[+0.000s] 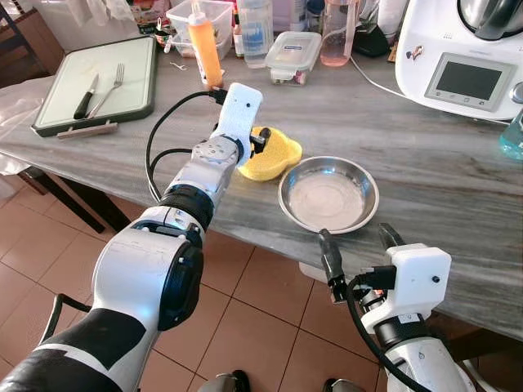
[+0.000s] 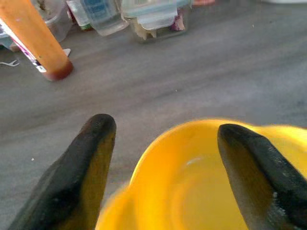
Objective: Setting the table
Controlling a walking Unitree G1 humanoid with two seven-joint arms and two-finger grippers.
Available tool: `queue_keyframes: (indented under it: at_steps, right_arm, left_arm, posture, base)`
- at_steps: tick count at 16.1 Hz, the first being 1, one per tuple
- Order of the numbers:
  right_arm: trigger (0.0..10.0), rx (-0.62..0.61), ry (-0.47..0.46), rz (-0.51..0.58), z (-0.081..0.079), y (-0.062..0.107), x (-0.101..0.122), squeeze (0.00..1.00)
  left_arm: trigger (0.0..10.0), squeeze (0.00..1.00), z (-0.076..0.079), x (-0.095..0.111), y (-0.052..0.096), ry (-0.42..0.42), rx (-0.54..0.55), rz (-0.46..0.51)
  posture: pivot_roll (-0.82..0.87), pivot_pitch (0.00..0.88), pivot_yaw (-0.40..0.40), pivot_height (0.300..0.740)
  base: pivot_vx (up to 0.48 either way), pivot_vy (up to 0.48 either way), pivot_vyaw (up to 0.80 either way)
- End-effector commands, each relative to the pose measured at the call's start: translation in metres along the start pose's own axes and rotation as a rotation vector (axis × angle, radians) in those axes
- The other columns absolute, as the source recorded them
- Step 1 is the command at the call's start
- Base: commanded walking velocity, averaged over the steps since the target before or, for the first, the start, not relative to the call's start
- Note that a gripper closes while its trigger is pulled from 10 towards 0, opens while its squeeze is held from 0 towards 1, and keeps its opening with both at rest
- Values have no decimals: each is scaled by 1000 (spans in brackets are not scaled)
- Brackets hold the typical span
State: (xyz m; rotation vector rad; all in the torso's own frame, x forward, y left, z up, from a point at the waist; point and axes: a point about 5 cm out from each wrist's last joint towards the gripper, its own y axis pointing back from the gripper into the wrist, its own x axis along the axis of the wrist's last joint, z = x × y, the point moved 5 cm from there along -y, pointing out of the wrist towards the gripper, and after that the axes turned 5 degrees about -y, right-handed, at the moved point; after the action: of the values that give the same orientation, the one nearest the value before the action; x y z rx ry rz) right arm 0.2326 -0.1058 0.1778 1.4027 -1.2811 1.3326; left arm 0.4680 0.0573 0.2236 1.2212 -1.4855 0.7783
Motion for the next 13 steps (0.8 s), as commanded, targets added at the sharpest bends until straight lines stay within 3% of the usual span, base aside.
queue_keyframes:
  at_steps: [1, 7, 9, 13]
  right_arm:
    - [10000, 19, -10, -5, -4, 0, -1, 0]
    - [10000, 45, -13, -7, -2, -4, -2, 0]
    - [10000, 54, -11, -9, -2, -6, -2, 0]
    - [10000, 11, 15, 8, 10, -11, -1, 0]
  left_arm:
    - [10000, 1000, -14, 18, 0, 15, 39, 47]
    - [10000, 1000, -52, 19, 7, 175, 160, 97]
    - [10000, 1000, -53, 15, 8, 183, 155, 100]
    - [10000, 1000, -45, 8, 14, 227, 113, 231]
  posture:
    - [-122, 155, 122, 740]
    - [-87, 145, 87, 740]
    - [-73, 142, 77, 740]
    - [-35, 134, 56, 740]
  base:
    - [0, 0, 0]
    - [0, 0, 0]
    - [0, 0, 0]
    - [0, 0, 0]
